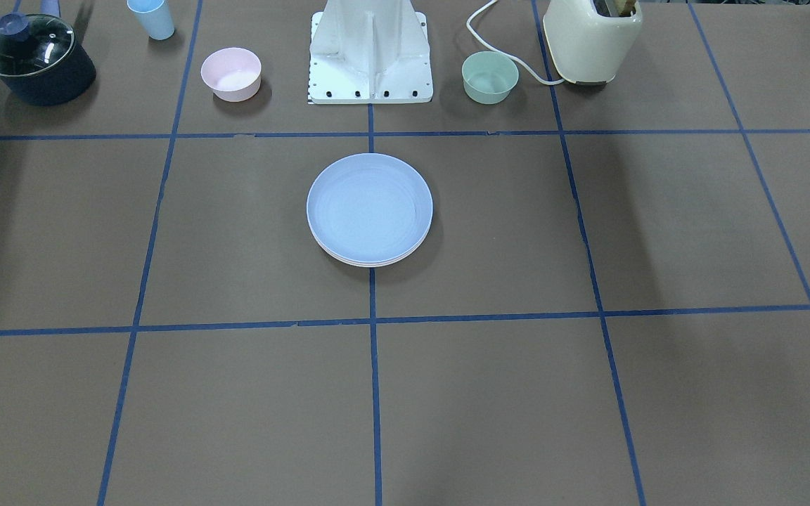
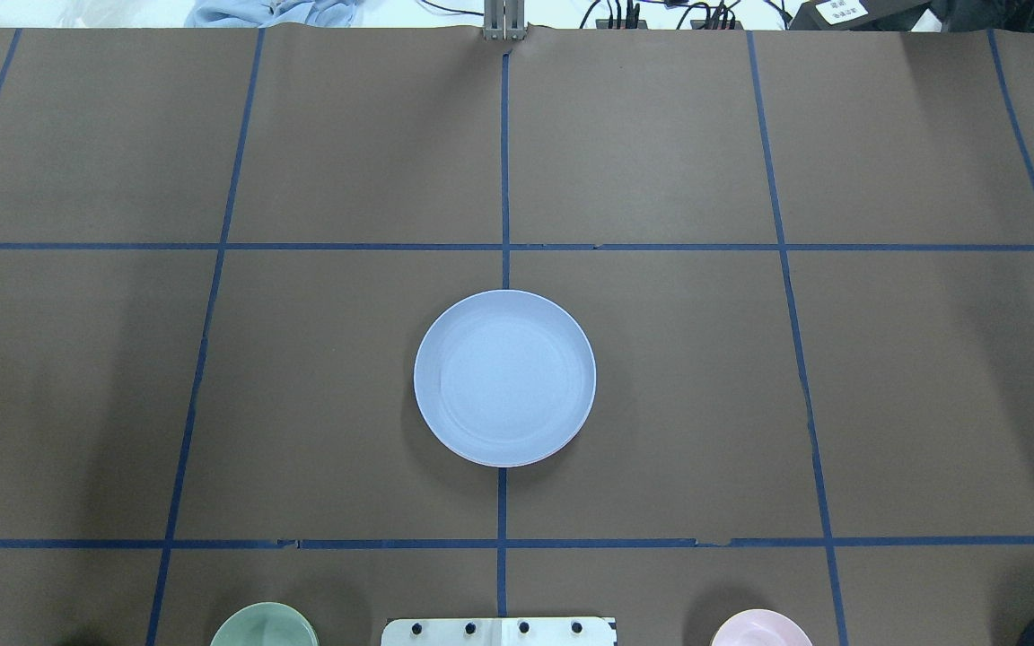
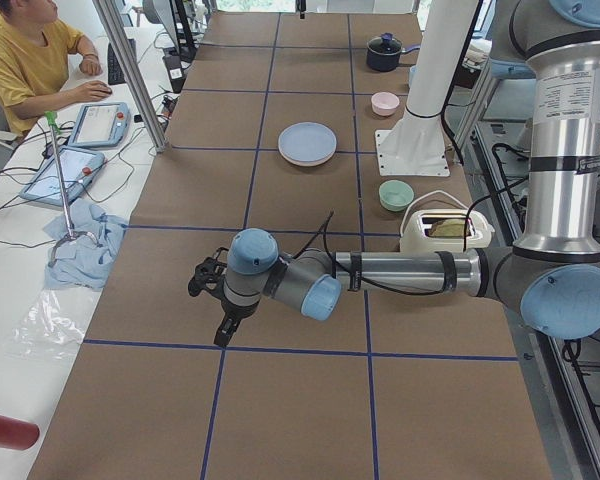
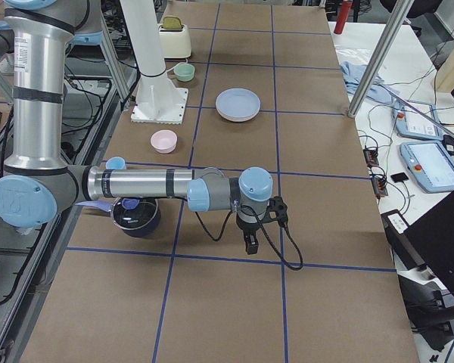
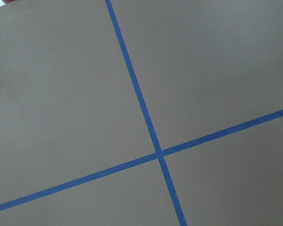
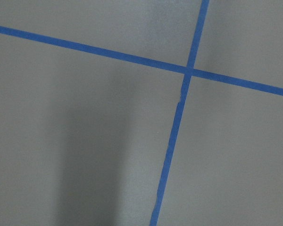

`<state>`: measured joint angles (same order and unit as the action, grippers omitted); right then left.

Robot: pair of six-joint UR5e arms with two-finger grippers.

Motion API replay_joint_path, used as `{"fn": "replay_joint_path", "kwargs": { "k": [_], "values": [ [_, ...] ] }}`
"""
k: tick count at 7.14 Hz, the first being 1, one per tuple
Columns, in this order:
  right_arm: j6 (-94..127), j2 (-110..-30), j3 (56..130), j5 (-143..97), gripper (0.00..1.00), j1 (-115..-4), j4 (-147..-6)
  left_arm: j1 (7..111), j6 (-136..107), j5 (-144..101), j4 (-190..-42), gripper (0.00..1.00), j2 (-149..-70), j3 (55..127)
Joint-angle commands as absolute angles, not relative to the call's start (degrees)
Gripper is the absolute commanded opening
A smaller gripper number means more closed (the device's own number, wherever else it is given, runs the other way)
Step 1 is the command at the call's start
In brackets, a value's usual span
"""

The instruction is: Stack three plates with pink and blue

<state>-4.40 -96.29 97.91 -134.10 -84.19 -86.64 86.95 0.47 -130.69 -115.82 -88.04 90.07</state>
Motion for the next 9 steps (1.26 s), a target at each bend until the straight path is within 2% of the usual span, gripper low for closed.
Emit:
{"fn": "replay_joint_path", "kwargs": {
  "k": [1,9],
  "values": [
    [-4.22,-96.59,98.00,-134.12,1.00,-84.20,-86.31,86.92,-0.08,-130.78,-115.58,1.00,-88.07,90.26],
    [-4.91,-96.42,97.82,-134.21,1.00,-84.20,-86.22,86.92,-0.18,-135.60,-115.66,1.00,-87.89,91.76]
  ]
}}
